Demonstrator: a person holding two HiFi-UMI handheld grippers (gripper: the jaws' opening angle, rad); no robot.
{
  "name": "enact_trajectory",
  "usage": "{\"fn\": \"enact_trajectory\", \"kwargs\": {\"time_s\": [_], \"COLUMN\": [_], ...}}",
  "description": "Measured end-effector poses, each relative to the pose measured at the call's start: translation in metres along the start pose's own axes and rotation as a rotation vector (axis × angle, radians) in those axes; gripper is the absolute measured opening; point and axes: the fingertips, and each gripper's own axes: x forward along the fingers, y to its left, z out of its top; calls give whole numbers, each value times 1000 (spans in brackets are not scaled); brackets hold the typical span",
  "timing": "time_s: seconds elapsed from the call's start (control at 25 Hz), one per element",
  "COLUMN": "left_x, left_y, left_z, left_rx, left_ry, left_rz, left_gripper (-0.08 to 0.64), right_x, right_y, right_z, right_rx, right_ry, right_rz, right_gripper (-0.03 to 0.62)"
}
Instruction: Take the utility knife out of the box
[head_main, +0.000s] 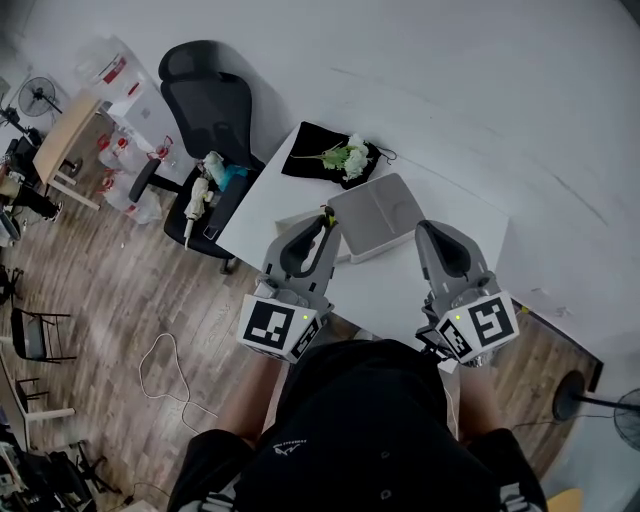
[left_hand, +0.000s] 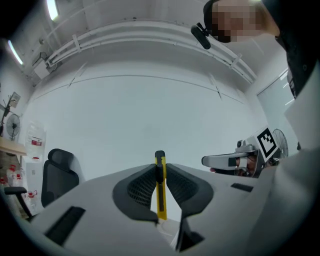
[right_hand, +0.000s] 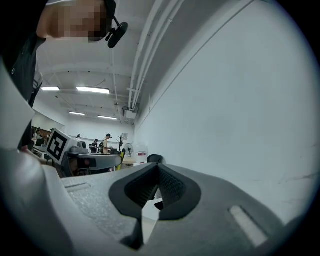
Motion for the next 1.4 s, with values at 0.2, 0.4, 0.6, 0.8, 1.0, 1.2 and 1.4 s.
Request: {"fn": "enact_trajectory", "kwargs": {"time_s": [0.2,0.4,0.6,0.8,1.0,1.2,1.4], "left_x": [4,3,5,4,5,4,2], "left_y": [0,-2,-4,-2,-3,-4,-5], "left_z": [15,12,1,0,0,3,3], "left_rx": [30,23,13,11,15,20,21], "left_ry": [-28,-21,-5,4,-2,-9,-10], "left_rz": [3,4,5,14,16,11,7], "left_gripper": [61,61,61,61,61,61,61], "right_x": [2,2,2,4,1,0,0], "right_y": [-3,-4,-8,-7,-12,-11,-7], "right_z": [14,17,13,9,10,12,14], "right_rx": [-34,-35,-19,-14,-10,-13,-18], "right_ry": [-20,-26,-26,-17,-27,-33,-35], "right_rz": [4,-3,-8,-7,-23,-23,-12], "right_gripper": [5,5,3,5,3,3,3]}}
